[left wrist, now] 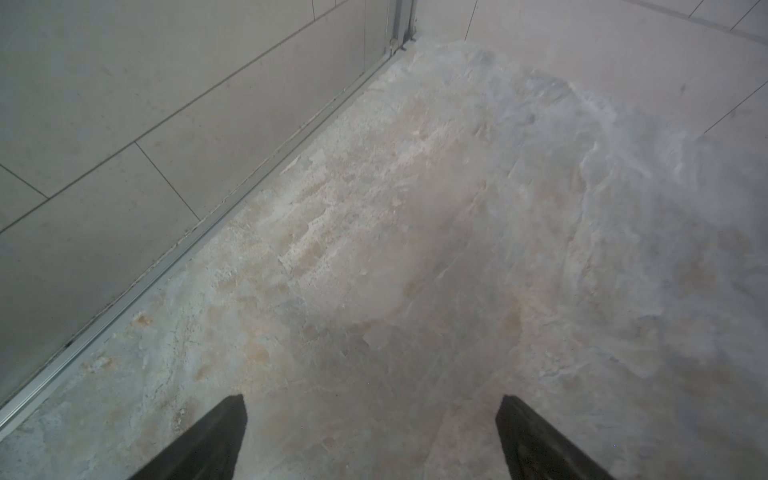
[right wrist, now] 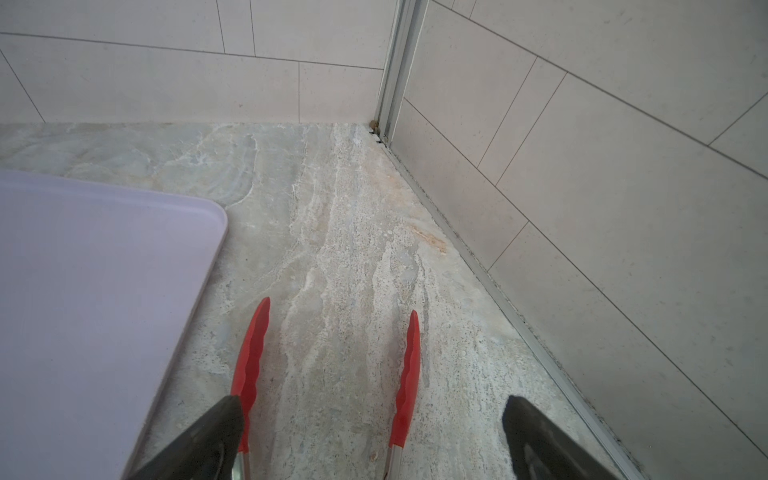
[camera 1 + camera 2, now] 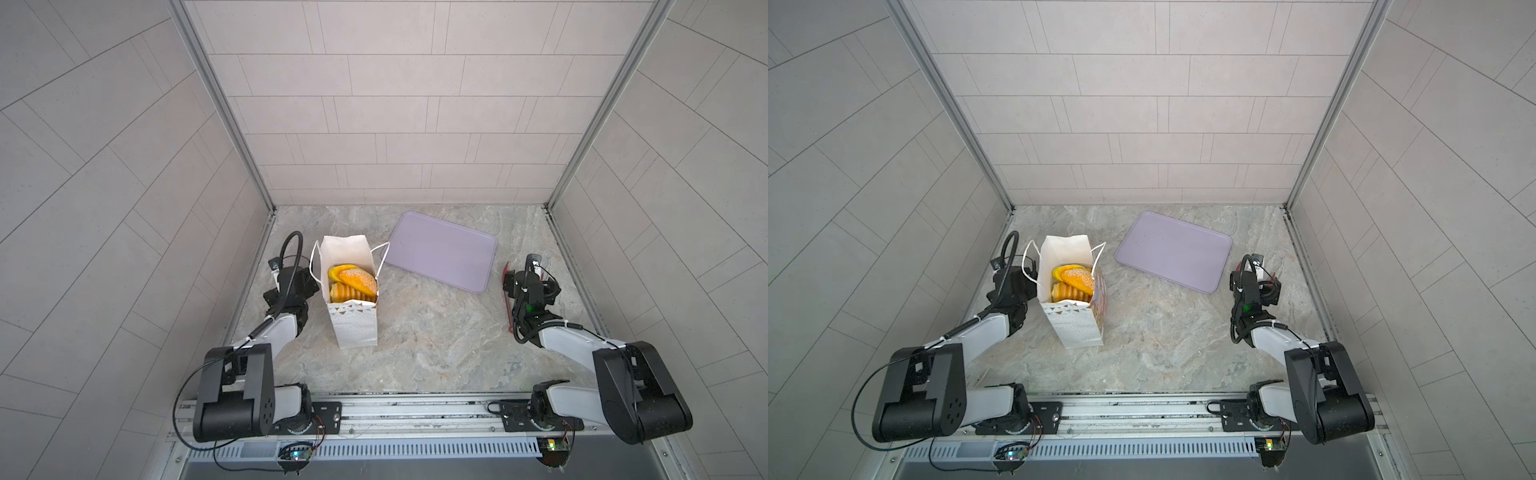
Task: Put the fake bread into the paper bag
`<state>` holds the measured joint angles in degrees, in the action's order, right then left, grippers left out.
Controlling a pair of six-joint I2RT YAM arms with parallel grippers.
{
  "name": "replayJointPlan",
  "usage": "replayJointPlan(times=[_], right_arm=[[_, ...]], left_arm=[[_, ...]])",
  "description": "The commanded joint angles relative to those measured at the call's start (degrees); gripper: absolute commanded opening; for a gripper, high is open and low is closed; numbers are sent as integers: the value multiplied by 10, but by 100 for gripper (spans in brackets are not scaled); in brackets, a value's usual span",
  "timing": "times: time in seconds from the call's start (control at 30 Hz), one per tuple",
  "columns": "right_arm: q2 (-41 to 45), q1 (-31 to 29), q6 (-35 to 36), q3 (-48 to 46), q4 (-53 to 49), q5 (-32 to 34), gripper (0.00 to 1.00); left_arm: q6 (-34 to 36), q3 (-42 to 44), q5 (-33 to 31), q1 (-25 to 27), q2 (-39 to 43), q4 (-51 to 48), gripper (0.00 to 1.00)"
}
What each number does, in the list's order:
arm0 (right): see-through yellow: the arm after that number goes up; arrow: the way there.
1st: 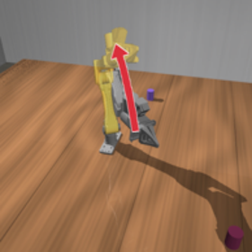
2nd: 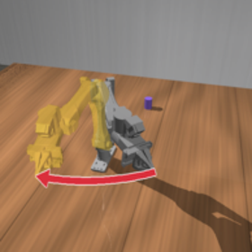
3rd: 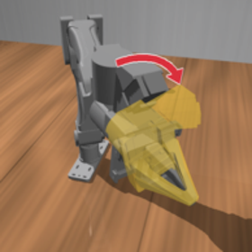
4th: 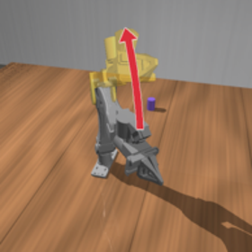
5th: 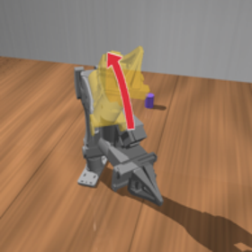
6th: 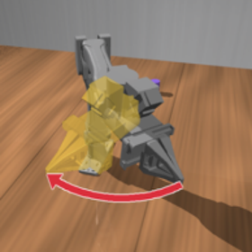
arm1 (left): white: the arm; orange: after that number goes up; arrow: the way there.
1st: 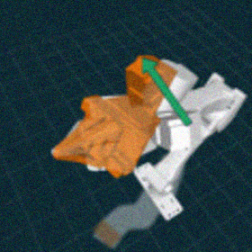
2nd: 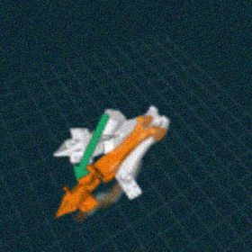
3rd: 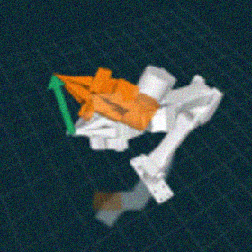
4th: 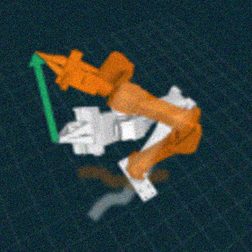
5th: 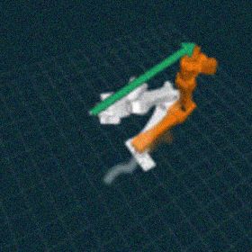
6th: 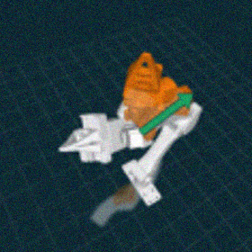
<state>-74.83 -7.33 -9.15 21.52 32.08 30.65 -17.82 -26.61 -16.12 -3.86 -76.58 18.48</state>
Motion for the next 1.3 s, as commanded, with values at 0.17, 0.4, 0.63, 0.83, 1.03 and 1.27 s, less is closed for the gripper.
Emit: replayJointPlan(times=[0.17, 0.4, 0.63, 0.83, 1.03, 1.27], right_arm=[[-59, -4, 68, 14, 99, -24, 99], [-134, -5, 91, -36, 278, -55, 99], [-162, -3, 80, -19, 268, -44, 99], [-163, 2, 80, -15, 263, -52, 99], [-163, 1, 83, -20, 276, -50, 99], [-163, 1, 84, -20, 276, -50, 99]], left_arm=[[104, 11, -15, 33, -82, 220, 100], [143, 68, -74, 82, -134, 383, 100], [142, 49, -90, 82, -150, 371, 100], [139, 44, -91, 82, -151, 359, 100], [140, 46, -91, 82, -150, 363, 100], [140, 46, -91, 82, -150, 363, 100]])
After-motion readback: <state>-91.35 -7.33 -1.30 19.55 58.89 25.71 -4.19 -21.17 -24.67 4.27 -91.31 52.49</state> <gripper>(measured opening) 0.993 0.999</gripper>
